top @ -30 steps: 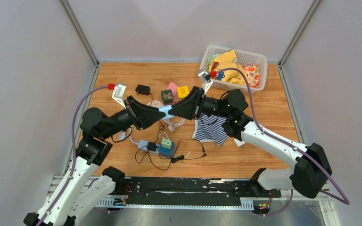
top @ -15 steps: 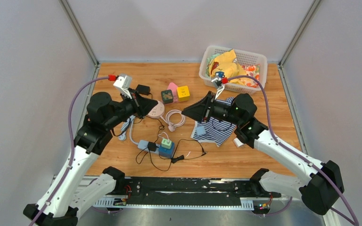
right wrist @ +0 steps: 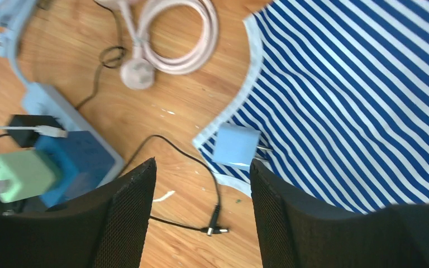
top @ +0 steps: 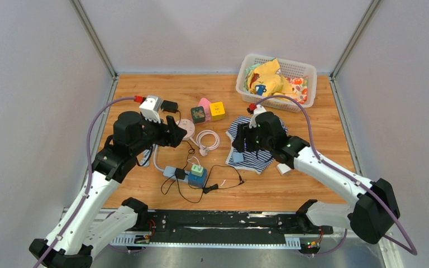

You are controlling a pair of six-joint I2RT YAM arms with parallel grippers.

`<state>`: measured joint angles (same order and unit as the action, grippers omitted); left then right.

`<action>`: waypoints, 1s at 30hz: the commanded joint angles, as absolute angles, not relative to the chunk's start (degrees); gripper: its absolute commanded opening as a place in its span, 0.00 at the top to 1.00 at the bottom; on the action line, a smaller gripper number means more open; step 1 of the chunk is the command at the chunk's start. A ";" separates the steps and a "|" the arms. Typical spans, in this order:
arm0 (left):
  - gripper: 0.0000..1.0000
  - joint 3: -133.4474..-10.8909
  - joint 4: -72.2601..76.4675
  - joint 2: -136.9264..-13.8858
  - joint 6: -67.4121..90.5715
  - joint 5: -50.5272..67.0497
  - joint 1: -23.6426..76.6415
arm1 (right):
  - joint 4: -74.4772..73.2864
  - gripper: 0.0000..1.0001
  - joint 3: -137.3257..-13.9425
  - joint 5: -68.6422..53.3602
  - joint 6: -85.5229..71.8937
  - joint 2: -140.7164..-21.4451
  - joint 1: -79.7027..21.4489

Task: Insert the plug
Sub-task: Pick up the plug from the center of the board.

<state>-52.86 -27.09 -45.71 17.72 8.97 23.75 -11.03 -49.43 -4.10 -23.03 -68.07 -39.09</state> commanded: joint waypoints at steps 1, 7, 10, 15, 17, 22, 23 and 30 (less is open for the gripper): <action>0.15 -49.81 -28.73 -45.01 15.27 6.68 23.56 | -16.83 0.37 -49.68 1.11 -20.63 -71.55 -39.15; 0.12 -47.45 -29.84 -44.02 13.10 5.01 23.55 | -17.23 0.36 -51.55 1.30 -21.22 -78.52 -40.08; 0.01 -46.50 -29.97 -43.21 13.19 4.48 23.55 | -17.51 0.36 -52.15 2.42 -21.88 -81.05 -40.86; 0.00 -45.13 -29.71 -42.33 14.59 5.27 23.55 | -16.93 0.37 -52.61 1.52 -23.27 -84.81 -42.02; 0.00 -44.37 -29.39 -41.90 15.27 5.21 23.55 | -16.83 0.38 -53.13 1.05 -23.63 -86.44 -42.60; 0.00 -43.48 -29.26 -41.80 16.03 4.52 23.55 | -18.34 0.41 -53.85 5.45 -23.62 -88.68 -44.19; 0.00 -43.62 -29.57 -41.86 16.42 4.11 23.55 | -18.82 0.41 -53.99 6.34 -23.56 -88.96 -44.38; 0.00 -44.54 -29.60 -41.85 20.94 3.11 23.55 | -19.23 0.51 -54.67 6.83 -23.73 -90.03 -44.48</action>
<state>-43.79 -29.52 -42.19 18.04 4.47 23.75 -17.56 -52.88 4.73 -23.03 -88.92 -43.79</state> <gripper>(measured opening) 0.996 0.512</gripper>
